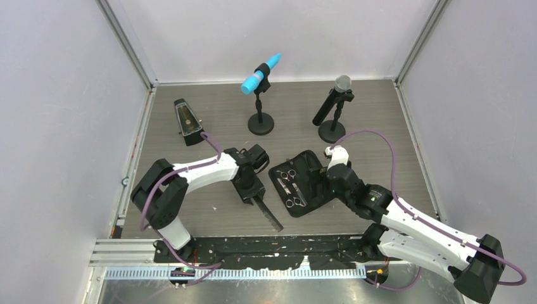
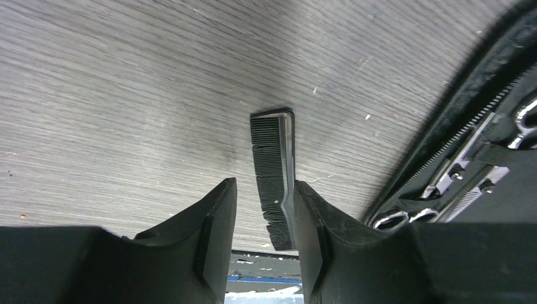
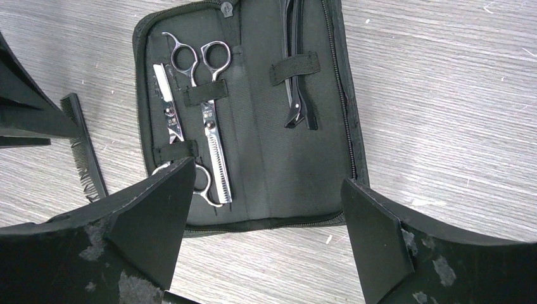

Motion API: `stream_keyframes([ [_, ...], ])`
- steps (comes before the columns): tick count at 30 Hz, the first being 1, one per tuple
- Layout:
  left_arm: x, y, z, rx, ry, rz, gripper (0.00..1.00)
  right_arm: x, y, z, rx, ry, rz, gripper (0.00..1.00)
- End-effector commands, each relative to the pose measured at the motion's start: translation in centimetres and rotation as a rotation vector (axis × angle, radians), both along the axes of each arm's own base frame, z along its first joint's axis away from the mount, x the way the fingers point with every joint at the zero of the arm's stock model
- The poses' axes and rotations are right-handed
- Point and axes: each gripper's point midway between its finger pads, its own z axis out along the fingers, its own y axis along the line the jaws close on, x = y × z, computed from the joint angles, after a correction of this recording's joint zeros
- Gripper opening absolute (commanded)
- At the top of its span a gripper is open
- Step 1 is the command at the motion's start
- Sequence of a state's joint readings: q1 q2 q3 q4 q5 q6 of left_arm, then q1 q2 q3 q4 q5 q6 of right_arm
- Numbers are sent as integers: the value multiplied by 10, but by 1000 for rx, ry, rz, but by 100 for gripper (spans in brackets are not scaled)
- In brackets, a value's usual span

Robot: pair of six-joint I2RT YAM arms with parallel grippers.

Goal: Sort the hair-cutting tools
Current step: Move the comb to the center of the board.

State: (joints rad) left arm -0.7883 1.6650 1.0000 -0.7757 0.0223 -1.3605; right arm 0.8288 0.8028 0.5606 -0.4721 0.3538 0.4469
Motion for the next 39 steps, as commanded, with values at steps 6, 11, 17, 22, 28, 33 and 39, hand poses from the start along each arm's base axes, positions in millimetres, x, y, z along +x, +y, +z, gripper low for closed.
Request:
stream_keyframes([
  [6, 14, 0, 12, 1, -86, 41, 40, 4, 3, 10, 28, -30, 0, 95],
  [11, 13, -2, 3, 12, -60, 39, 40, 4, 3, 10, 31, -31, 2, 95],
  [17, 13, 0, -2, 30, -50, 39, 41, 3, 3, 9, 27, -25, 8, 95],
  [22, 13, -2, -5, 31, -44, 35, 40, 3, 4, 8, 26, -21, 16, 95],
  [28, 13, -3, -9, 37, -34, 28, 40, 2, 4, 5, 21, -11, 20, 95],
  [33, 15, -4, -7, 61, -44, 5, 41, 1, 5, 1, 19, -2, 26, 95],
  [39, 18, 2, -10, 174, -30, -55, 42, 0, 8, -2, 25, 6, 35, 95],
])
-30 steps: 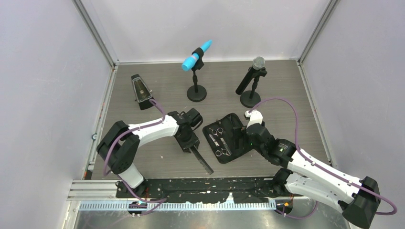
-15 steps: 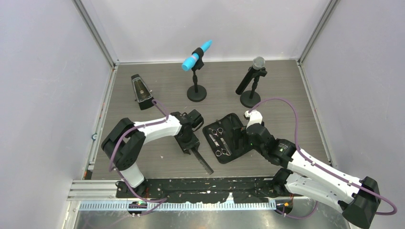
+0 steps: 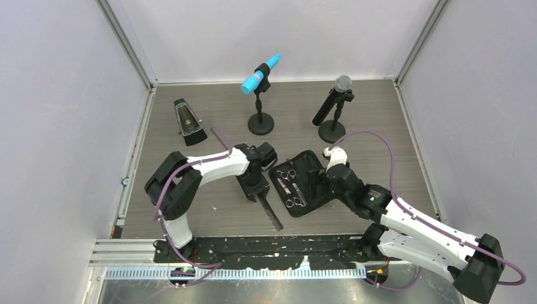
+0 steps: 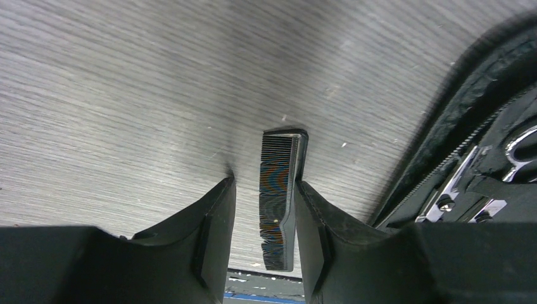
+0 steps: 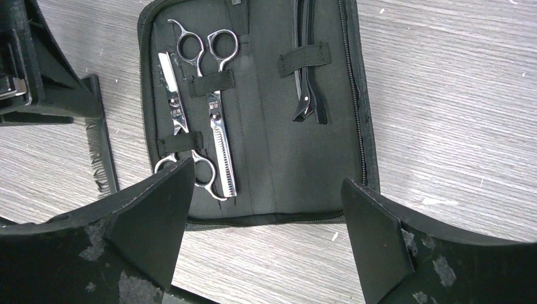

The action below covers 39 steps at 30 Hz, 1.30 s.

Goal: Sort the hair-cutting tools
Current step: Move the comb to the center of the board.

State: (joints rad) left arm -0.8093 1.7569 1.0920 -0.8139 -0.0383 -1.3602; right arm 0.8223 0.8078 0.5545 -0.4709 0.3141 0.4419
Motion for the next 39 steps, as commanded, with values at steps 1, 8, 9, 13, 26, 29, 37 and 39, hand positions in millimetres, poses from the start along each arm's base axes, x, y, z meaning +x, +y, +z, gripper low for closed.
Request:
stream_keyframes([
  [1, 5, 9, -5, 118, -10, -48, 42, 4, 5, 2, 18, -17, 9, 95],
  [8, 10, 13, -4, 175, -18, -82, 42, 3, 5, -1, 16, -8, 16, 95],
  [9, 14, 17, -1, 191, -32, -87, 42, 2, 5, -1, 15, -7, 18, 95],
  [13, 31, 38, 12, 226, -86, -86, 42, 1, 5, 0, 17, -7, 22, 95],
  [26, 34, 15, 26, 8, -138, -7, 47, 1, 5, 0, 16, -5, 25, 95],
  [29, 35, 17, 25, 16, -140, 16, 47, 1, 5, -1, 12, -2, 27, 95],
  [37, 32, 20, 14, 43, -113, 44, 45, 1, 6, 1, 8, -3, 32, 95],
  [39, 31, 20, 11, 44, -100, 44, 45, 2, 6, 1, 7, -4, 31, 95],
])
